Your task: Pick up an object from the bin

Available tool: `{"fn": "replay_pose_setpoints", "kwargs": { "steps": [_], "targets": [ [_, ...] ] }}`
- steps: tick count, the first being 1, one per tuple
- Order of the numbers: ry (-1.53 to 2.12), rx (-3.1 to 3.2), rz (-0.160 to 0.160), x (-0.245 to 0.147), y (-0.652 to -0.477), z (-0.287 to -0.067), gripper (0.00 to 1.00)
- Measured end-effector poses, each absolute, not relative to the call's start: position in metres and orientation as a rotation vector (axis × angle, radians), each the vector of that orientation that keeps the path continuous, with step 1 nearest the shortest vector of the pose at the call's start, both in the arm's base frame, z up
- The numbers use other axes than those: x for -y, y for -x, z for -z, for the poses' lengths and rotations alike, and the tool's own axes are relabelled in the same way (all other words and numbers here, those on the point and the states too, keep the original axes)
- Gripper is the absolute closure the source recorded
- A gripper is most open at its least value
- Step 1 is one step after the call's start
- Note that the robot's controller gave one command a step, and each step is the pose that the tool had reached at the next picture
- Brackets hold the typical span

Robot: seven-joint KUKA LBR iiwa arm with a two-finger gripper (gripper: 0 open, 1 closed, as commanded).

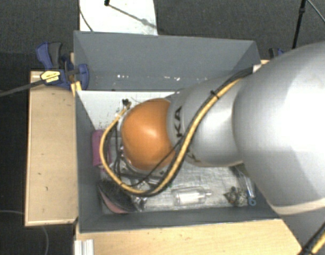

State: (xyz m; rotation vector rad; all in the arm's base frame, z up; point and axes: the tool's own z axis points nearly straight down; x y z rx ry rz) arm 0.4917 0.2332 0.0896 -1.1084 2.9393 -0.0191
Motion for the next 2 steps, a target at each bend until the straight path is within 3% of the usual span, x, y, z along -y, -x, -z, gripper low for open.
{"fn": "replay_pose_setpoints", "kwargs": {
  "steps": [1, 2],
  "targets": [
    [1.476, -2.782, 0.025, -0.242, -0.521, -0.079, 0.0],
    [0.928, -2.993, -0.002, -0.234, -0.522, -0.136, 0.0]
  ]
}}
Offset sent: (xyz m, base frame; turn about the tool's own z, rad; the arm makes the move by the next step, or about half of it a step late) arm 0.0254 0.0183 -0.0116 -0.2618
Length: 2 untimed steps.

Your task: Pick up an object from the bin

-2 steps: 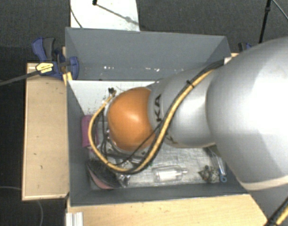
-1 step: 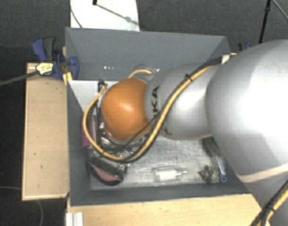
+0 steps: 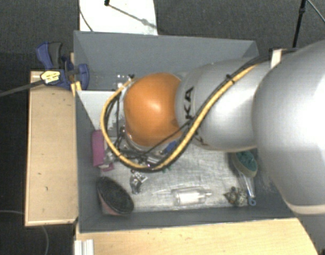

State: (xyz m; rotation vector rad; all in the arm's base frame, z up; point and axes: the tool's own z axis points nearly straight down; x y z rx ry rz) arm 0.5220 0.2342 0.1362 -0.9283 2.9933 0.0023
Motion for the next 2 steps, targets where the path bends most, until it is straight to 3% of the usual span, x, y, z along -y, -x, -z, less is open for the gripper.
{"fn": "replay_pose_setpoints", "kwargs": {
  "steps": [1, 2],
  "targets": [
    [1.055, -2.961, -0.001, -0.2523, -0.5114, -0.0879, 0.0],
    [1.045, -2.962, 0.0, -0.2512, -0.5128, -0.0897, 1.0]
  ]
}}
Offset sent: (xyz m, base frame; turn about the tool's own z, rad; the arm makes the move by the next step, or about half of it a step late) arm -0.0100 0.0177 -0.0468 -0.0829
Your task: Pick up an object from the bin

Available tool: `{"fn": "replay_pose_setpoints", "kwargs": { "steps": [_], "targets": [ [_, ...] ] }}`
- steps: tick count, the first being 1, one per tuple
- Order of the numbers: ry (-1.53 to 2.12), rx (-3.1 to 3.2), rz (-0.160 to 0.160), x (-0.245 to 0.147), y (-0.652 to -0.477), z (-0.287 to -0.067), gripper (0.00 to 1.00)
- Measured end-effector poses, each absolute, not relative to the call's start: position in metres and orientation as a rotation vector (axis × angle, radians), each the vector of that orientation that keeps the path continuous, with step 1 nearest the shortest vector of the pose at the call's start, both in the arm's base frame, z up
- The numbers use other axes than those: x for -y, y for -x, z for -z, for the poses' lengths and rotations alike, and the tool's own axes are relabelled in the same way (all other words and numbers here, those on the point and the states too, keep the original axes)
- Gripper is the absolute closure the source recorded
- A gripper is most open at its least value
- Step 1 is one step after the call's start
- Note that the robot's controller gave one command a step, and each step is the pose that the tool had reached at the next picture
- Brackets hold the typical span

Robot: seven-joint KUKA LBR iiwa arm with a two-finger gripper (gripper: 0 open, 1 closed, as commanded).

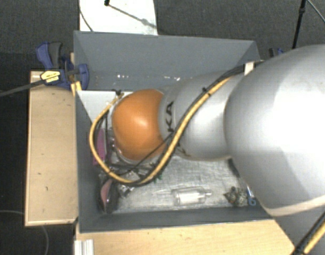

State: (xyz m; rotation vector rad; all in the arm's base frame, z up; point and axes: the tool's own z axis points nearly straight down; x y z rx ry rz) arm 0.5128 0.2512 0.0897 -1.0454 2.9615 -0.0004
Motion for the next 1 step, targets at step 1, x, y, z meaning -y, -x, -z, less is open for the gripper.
{"fn": "replay_pose_setpoints", "kwargs": {
  "steps": [1],
  "targets": [
    [1.124, -2.923, -0.002, -0.2518, -0.5044, -0.2057, 1.0]
  ]
}}
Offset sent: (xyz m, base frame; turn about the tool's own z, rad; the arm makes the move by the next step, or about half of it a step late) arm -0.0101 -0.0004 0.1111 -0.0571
